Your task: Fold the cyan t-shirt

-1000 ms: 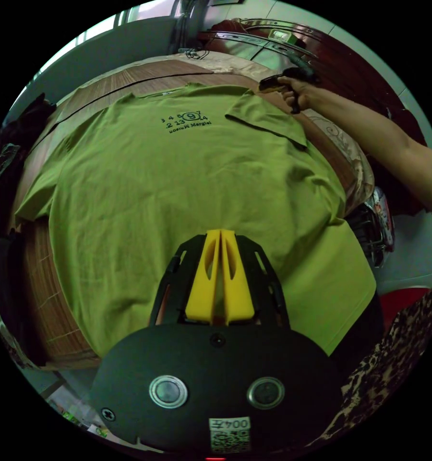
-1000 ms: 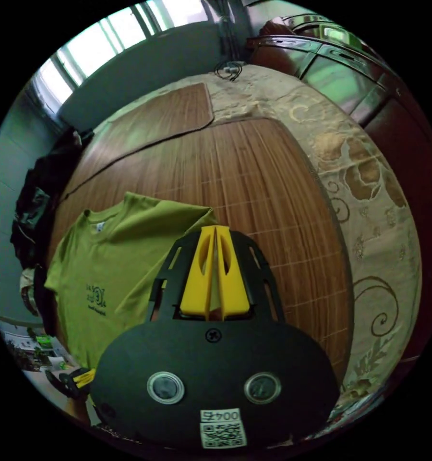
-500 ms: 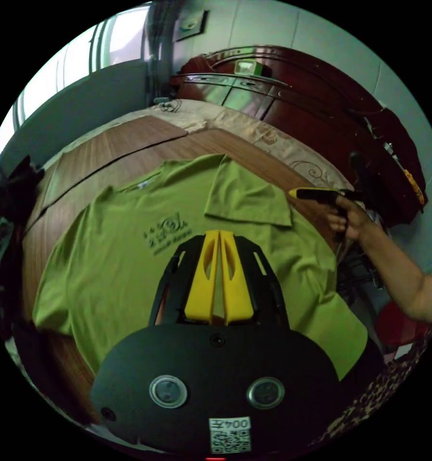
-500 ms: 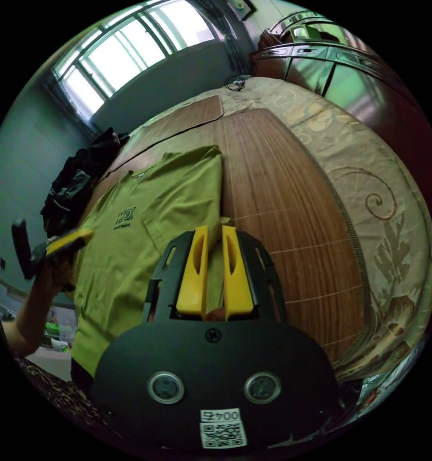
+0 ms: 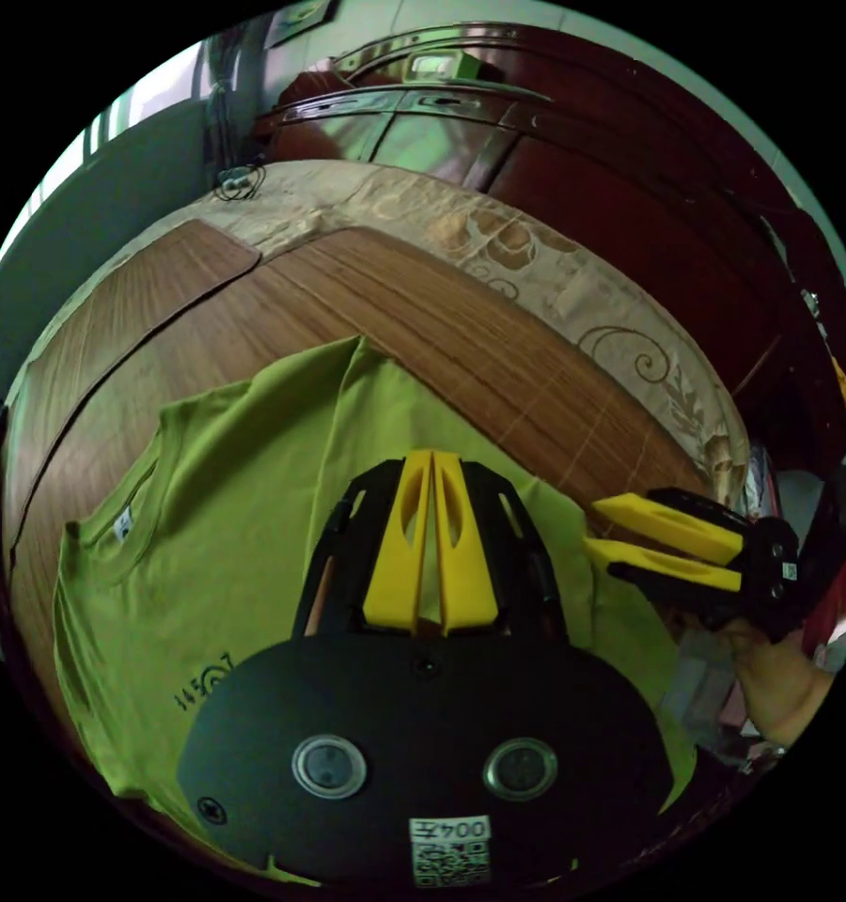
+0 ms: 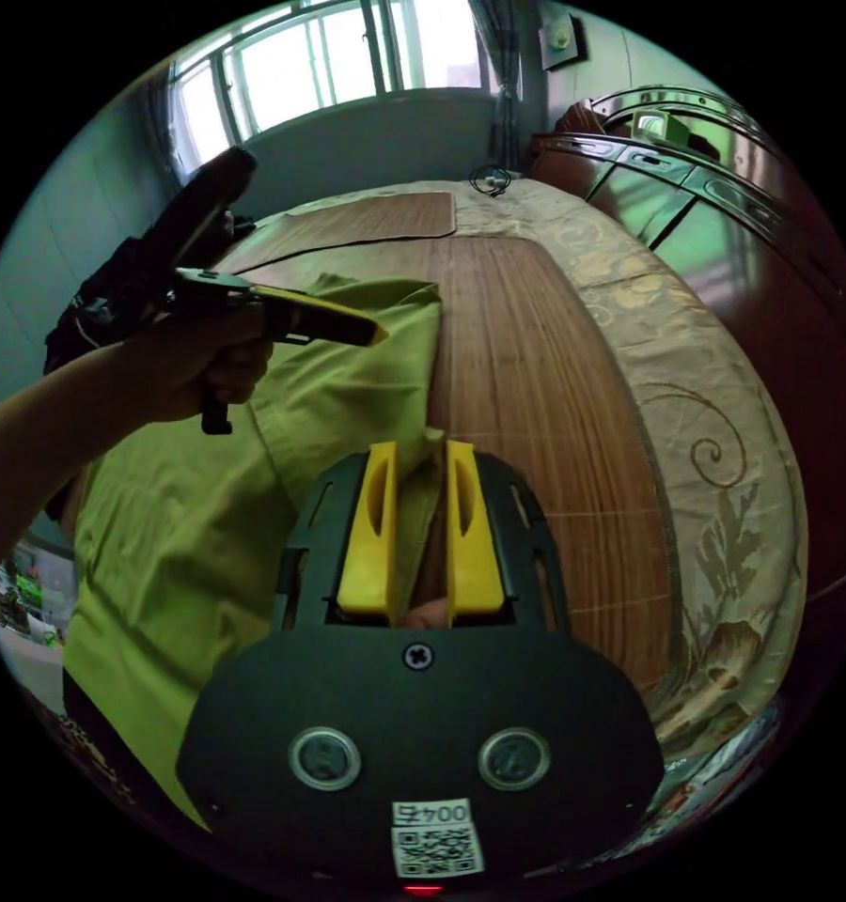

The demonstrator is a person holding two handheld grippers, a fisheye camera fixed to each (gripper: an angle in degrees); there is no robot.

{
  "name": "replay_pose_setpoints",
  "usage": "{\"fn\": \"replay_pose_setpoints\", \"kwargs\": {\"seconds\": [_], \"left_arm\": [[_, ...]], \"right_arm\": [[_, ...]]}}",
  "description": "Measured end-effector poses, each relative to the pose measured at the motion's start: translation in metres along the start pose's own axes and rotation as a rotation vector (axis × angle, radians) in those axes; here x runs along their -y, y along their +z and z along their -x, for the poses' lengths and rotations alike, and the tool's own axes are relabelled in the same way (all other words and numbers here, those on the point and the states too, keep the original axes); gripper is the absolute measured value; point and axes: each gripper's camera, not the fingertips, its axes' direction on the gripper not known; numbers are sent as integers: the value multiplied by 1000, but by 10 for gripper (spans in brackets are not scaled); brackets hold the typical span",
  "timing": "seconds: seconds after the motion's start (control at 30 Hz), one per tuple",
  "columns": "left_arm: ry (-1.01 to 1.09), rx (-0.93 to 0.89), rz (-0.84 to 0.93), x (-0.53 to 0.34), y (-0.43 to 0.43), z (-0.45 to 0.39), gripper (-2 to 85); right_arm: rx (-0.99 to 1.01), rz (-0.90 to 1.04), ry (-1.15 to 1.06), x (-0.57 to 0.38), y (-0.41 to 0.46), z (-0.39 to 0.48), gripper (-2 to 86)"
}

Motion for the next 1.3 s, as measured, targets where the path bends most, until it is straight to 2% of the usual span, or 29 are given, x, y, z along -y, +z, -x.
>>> {"fn": "replay_pose_setpoints", "kwargs": {"seconds": [0.13,0.27,0.53,0.63,0.67,0.77,0.87,1.03,1.13,1.3], "left_arm": [[29,9,34,15,21,6,7],[9,11,87,17,40,20,4],[-248,-111,93,-3,44,81,3],[-248,-107,7,-20,17,91,4],[-255,-127,-55,-35,-4,98,5],[-280,-165,-207,-105,-65,122,8],[-363,-102,-302,-215,-125,163,13],[-683,86,-275,-423,-191,271,23],[-1049,107,-315,-559,-227,364,33],[-1280,32,-423,-635,-243,448,55]], "right_arm": [[71,14,-22,6,4,-6,109],[134,78,-36,5,5,-6,12],[94,109,27,-15,-15,1,29],[-25,37,41,-24,-48,16,22],[-7,0,55,-29,-63,23,9],[182,-60,82,-47,-95,47,-2],[369,-68,70,-66,-113,82,-6],[404,34,48,-85,-111,142,-7],[422,84,46,-91,-112,170,-7],[390,118,-16,-91,-127,209,-7]]}}
